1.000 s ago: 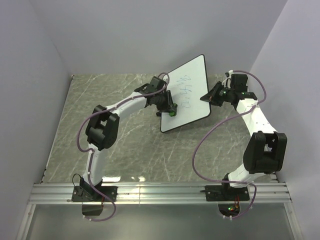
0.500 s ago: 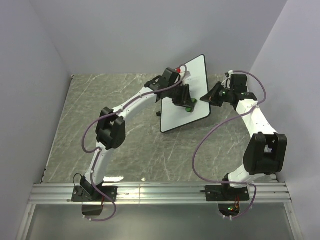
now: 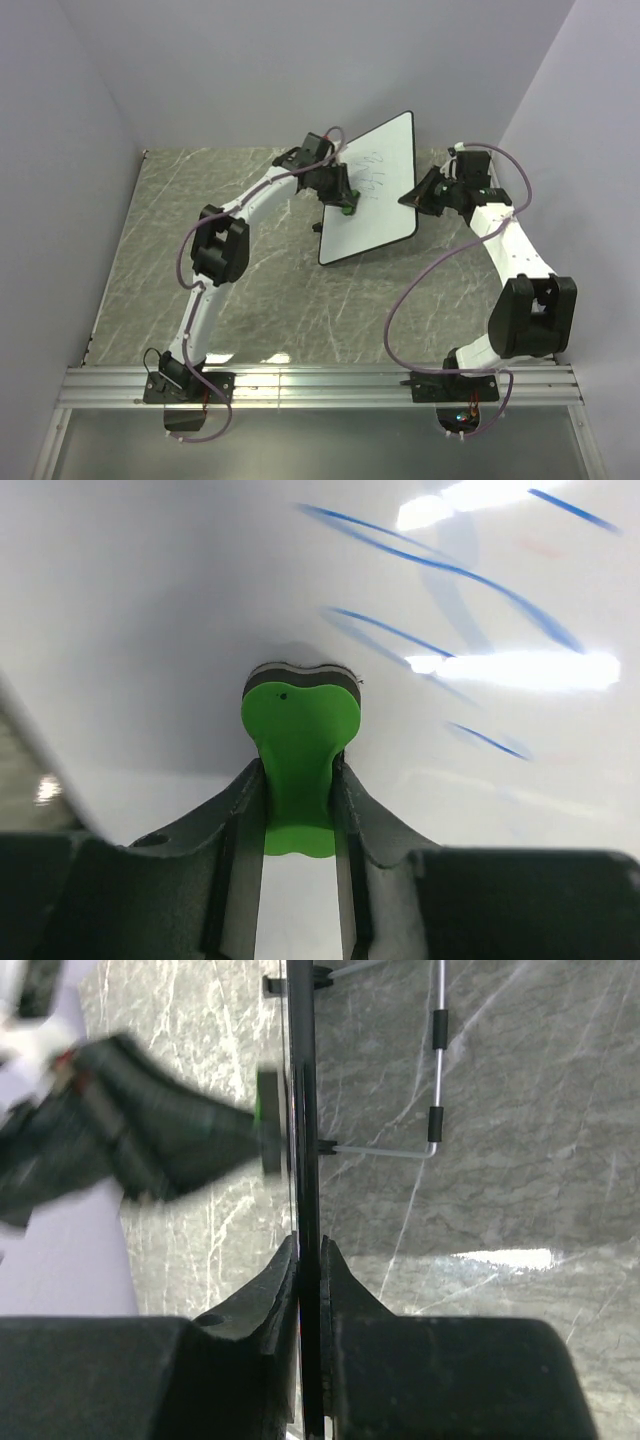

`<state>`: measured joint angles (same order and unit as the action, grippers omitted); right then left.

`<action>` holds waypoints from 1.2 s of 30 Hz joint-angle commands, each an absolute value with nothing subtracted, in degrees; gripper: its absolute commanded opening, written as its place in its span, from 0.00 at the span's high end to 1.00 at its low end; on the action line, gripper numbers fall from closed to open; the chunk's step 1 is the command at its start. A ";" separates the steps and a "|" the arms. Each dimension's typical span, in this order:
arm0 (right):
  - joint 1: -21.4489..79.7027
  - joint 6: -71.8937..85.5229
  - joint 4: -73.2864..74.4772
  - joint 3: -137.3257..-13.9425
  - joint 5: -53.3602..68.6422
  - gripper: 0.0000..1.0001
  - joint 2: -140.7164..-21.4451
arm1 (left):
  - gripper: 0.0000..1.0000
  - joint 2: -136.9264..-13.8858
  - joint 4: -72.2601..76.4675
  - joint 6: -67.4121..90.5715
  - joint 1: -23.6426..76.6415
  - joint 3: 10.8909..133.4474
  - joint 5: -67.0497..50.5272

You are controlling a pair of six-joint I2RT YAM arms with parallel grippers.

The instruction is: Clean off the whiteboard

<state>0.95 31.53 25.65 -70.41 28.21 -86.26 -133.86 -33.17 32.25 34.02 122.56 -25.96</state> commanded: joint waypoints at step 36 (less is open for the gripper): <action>7.82 17.49 41.66 -60.38 36.21 1.00 -82.18 | 1.00 -139.13 -36.03 28.83 28.92 129.36 -24.79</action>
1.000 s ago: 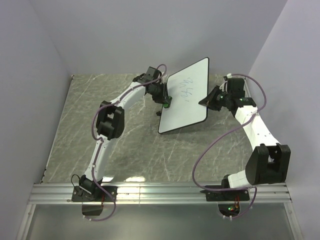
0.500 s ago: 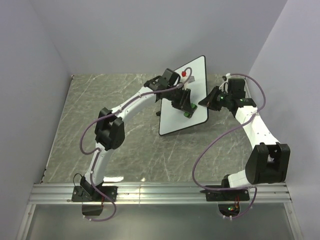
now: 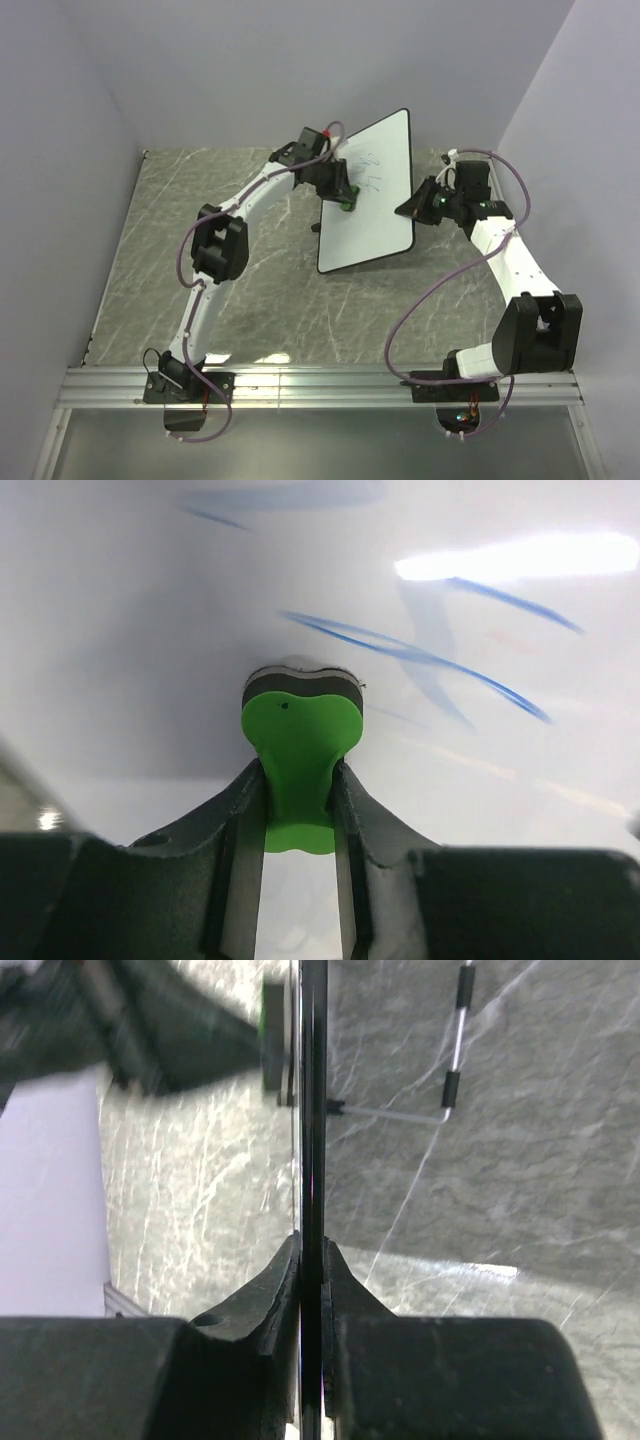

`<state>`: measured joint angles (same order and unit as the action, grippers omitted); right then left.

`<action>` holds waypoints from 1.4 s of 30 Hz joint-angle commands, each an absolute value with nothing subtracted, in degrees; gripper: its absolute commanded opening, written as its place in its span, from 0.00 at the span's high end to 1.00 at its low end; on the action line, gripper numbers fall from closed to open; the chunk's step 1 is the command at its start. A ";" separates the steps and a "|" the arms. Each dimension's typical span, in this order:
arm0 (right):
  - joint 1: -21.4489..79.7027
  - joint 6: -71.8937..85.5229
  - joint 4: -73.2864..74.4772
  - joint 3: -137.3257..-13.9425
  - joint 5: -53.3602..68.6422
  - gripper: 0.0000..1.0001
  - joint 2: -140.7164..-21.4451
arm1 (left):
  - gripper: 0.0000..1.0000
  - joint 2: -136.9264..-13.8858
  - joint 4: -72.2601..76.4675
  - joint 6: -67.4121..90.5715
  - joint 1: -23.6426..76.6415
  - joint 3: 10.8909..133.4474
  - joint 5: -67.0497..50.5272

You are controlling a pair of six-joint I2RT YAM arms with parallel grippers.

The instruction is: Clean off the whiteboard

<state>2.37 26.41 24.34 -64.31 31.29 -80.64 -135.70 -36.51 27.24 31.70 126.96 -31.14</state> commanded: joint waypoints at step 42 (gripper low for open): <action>10.99 16.52 52.29 -76.64 34.19 1.00 -96.33 | 1.00 -140.79 -38.84 20.84 27.33 132.63 -28.48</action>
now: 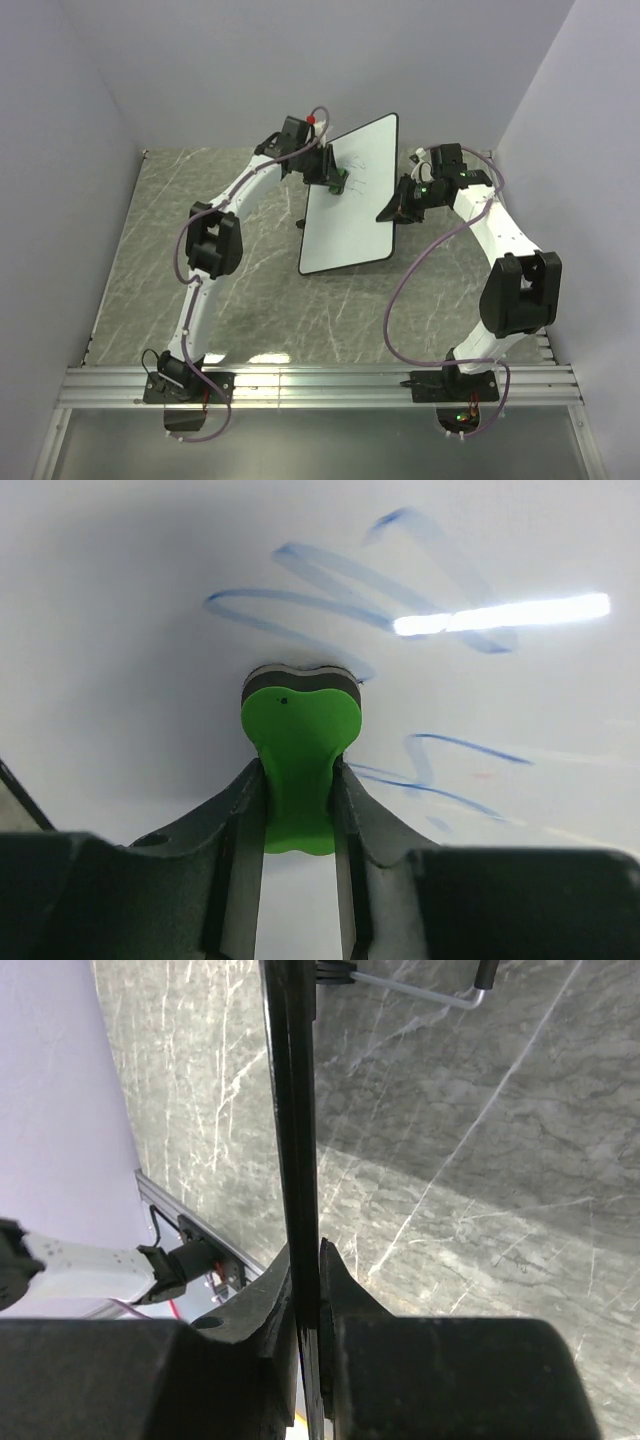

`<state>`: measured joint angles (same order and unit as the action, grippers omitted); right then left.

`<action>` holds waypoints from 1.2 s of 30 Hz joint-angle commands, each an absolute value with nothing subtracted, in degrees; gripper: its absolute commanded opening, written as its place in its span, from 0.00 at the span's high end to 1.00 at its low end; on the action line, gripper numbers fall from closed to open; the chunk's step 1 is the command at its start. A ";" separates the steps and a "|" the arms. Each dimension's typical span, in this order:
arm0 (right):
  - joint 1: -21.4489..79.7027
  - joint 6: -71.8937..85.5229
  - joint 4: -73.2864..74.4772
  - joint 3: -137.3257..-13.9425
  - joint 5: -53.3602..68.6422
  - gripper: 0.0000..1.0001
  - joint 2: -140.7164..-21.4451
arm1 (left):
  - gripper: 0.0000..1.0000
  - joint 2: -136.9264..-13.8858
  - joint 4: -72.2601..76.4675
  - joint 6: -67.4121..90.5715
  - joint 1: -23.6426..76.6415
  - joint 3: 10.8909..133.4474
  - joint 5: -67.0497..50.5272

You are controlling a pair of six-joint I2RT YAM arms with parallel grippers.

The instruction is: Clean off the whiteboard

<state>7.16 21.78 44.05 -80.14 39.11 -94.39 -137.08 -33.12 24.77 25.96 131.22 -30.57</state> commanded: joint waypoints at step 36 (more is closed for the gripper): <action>13.97 15.73 53.44 -77.96 34.10 1.00 -98.71 | 1.00 -144.56 -42.63 17.40 31.47 134.21 -16.45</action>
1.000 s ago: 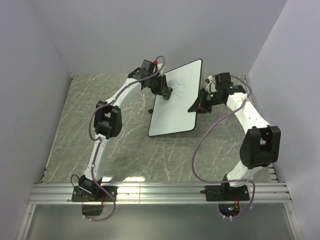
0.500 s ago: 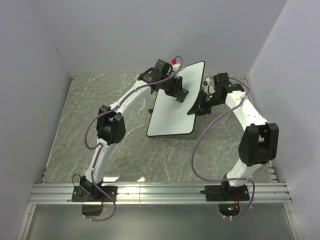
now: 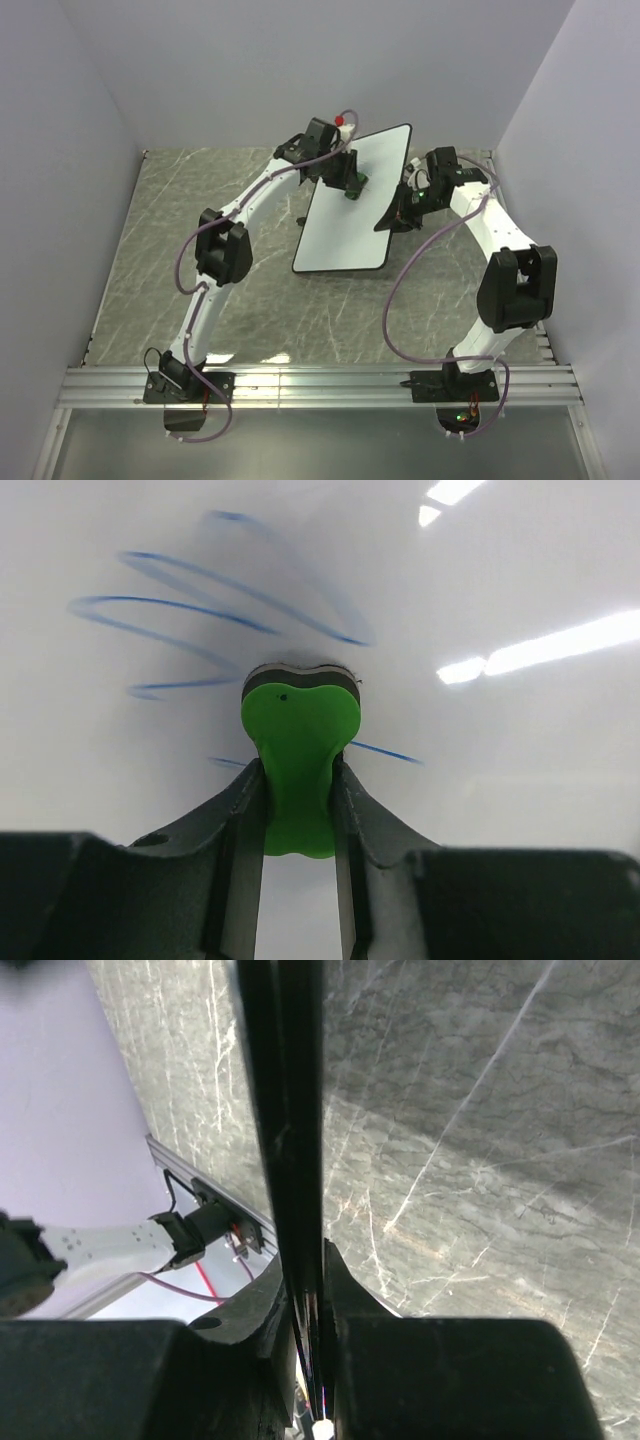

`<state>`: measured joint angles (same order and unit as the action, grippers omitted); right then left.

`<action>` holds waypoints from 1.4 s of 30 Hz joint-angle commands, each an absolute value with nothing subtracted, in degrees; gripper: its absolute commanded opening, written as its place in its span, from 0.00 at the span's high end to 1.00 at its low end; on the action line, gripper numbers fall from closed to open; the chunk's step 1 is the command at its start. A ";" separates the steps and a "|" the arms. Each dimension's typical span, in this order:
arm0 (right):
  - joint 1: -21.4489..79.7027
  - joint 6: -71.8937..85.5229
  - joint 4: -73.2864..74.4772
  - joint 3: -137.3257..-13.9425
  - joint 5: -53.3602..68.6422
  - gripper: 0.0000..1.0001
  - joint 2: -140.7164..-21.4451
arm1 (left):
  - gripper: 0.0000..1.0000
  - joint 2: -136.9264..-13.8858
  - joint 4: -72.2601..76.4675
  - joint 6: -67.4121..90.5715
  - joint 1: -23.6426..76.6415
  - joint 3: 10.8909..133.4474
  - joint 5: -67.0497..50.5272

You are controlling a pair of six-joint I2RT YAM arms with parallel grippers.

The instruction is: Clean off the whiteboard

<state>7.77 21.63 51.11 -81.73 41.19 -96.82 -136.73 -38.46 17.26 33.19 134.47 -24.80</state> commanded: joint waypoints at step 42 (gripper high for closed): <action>18.90 14.94 52.30 -71.64 34.01 1.00 -96.69 | 1.00 -147.11 -33.04 24.26 26.55 137.87 -14.69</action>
<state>12.36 24.18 44.18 -76.12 40.80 -95.90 -139.50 -30.17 22.50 29.19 136.05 -23.09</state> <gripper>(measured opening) 0.186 0.327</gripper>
